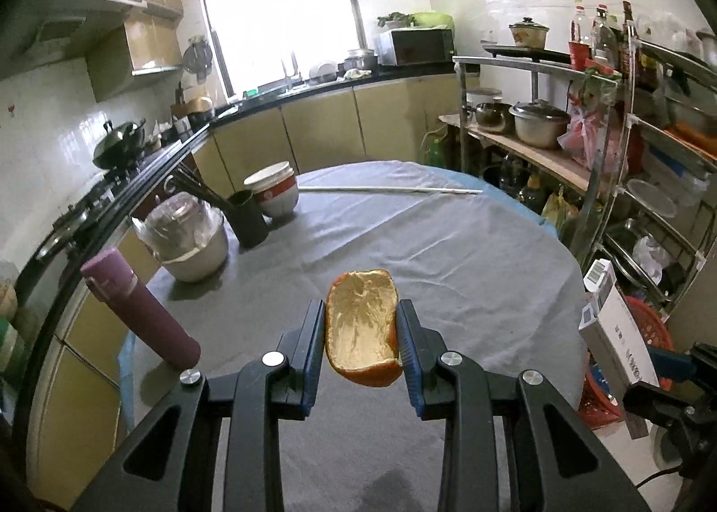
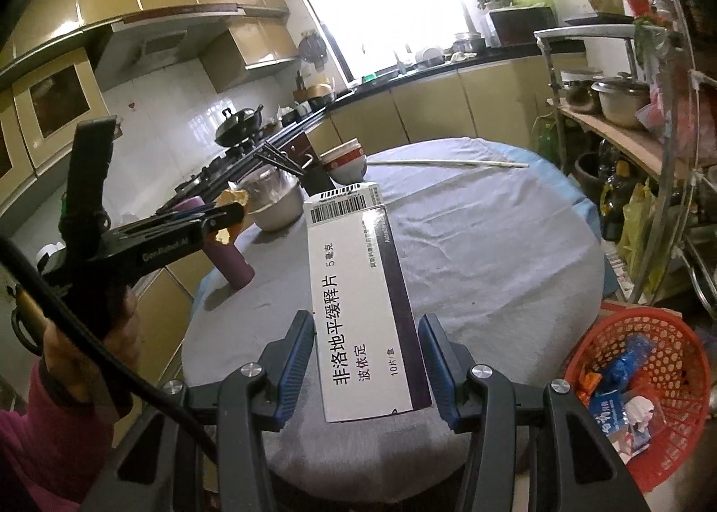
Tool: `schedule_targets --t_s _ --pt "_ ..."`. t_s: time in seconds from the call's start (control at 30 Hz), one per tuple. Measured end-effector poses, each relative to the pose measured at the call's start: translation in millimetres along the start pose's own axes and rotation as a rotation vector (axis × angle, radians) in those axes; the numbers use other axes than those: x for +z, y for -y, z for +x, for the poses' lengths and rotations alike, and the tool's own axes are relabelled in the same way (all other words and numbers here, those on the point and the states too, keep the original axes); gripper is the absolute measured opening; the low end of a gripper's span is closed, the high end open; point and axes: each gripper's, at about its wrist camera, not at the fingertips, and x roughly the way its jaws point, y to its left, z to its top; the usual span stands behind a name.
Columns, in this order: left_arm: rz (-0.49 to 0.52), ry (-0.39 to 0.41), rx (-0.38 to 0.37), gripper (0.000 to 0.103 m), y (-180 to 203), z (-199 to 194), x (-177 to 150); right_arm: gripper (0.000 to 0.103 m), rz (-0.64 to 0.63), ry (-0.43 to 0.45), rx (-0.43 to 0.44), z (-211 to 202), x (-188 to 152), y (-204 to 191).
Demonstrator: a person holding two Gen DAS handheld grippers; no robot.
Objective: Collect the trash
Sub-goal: 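Carry the orange peel and white-purple box over the red basket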
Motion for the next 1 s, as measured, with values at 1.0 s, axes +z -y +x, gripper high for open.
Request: schedule_targets --t_s 1.0 --pt "0.071 0.086 0.032 0.033 36.6 -54.1 0.6 0.051 0.015 0.104 0.002 -58.2 -12.5 6.2"
